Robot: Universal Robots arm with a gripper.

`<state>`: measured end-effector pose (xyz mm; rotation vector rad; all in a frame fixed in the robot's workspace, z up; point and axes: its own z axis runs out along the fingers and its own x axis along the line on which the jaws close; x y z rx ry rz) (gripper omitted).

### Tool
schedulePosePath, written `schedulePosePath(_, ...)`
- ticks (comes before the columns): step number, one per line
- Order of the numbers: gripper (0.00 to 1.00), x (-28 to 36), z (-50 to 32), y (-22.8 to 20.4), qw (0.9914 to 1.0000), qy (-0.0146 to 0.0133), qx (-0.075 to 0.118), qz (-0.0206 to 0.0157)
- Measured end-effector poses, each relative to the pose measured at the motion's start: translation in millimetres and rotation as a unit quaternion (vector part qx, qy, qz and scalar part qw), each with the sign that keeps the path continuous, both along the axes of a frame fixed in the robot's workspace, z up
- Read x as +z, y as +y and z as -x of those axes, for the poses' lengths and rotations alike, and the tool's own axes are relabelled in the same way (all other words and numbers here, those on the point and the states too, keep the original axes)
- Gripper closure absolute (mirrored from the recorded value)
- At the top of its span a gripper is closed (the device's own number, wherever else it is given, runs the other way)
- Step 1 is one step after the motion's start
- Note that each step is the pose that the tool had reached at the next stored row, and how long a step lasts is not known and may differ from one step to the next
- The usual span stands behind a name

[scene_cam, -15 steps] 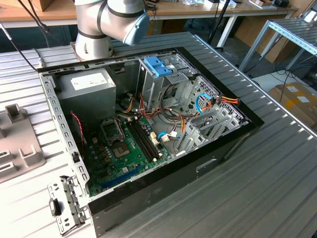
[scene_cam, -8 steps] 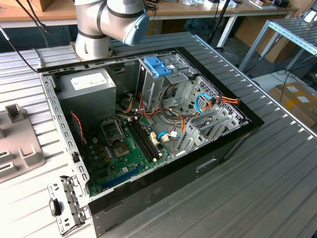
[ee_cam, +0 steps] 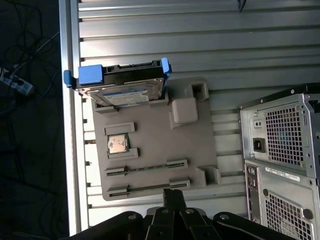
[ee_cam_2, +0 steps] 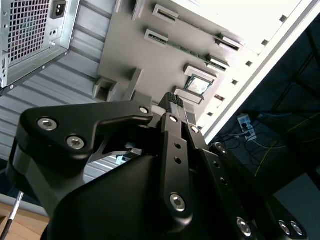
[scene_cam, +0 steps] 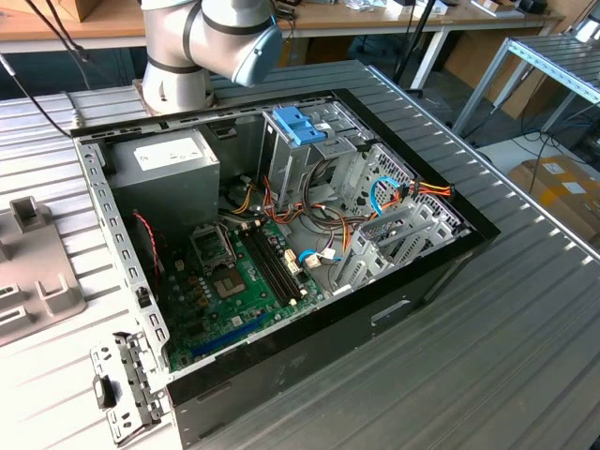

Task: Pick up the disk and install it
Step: 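Reach for the disk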

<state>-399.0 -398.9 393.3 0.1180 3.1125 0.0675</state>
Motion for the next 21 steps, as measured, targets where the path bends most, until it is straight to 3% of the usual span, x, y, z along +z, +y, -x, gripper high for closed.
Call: schedulePosePath(21,0.89,0.0,21.1,0.0,1.0,0.0,0.0,0.0)
